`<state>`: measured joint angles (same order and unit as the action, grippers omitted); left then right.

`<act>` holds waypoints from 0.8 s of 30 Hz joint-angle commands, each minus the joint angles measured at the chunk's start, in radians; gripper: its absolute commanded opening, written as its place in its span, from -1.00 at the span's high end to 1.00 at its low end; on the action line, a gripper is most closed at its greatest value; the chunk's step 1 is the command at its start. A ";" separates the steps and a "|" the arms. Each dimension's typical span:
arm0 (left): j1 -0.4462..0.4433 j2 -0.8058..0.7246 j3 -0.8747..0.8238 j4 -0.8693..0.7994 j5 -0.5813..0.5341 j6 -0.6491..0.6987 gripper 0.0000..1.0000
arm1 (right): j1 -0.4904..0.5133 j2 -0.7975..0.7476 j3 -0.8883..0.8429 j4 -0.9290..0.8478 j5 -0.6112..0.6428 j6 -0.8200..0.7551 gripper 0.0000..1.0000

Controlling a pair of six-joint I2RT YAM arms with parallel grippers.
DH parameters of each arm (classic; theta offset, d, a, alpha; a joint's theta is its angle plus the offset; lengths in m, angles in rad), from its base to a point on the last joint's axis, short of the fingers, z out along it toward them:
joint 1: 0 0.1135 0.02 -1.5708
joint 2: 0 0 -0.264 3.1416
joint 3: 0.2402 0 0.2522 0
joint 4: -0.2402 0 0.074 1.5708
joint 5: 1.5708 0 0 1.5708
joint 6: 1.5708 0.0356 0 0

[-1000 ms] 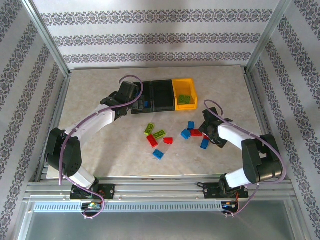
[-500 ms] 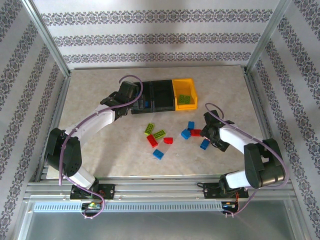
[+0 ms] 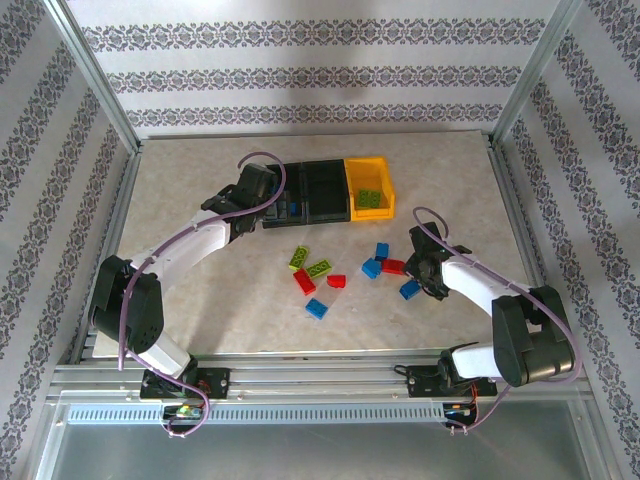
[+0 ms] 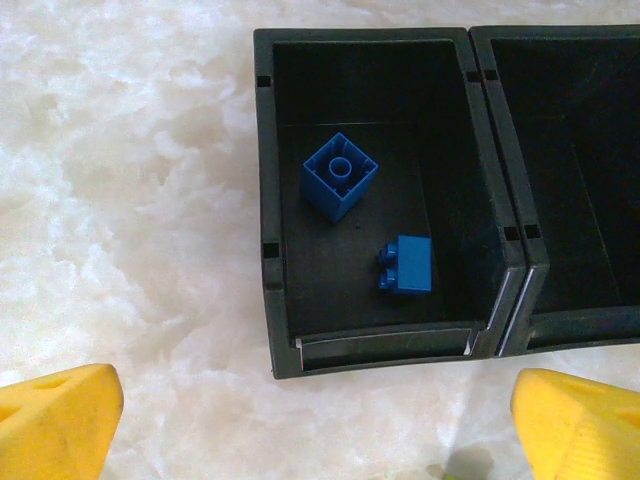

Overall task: Sort the legos into containers by color
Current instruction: Pick up the lego from the middle-right of the table.

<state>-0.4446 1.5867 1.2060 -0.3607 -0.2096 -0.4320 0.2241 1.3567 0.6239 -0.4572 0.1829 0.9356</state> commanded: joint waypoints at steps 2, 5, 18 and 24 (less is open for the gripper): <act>0.010 -0.017 -0.001 0.028 0.011 -0.020 -0.99 | -0.014 0.023 0.013 0.032 0.003 -0.017 -0.44; 0.010 -0.016 -0.002 0.028 0.012 -0.021 -0.99 | -0.015 0.051 0.030 0.032 -0.002 -0.024 -0.36; 0.009 -0.023 -0.010 0.022 0.000 -0.021 -0.99 | -0.013 0.066 0.055 0.055 -0.028 -0.071 0.23; 0.012 -0.046 -0.024 0.021 -0.020 -0.020 -0.99 | -0.012 0.041 0.085 0.041 -0.012 -0.125 0.32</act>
<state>-0.4446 1.5814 1.1954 -0.3573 -0.2115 -0.4393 0.2176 1.4208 0.6716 -0.4080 0.1623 0.8513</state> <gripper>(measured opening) 0.995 0.349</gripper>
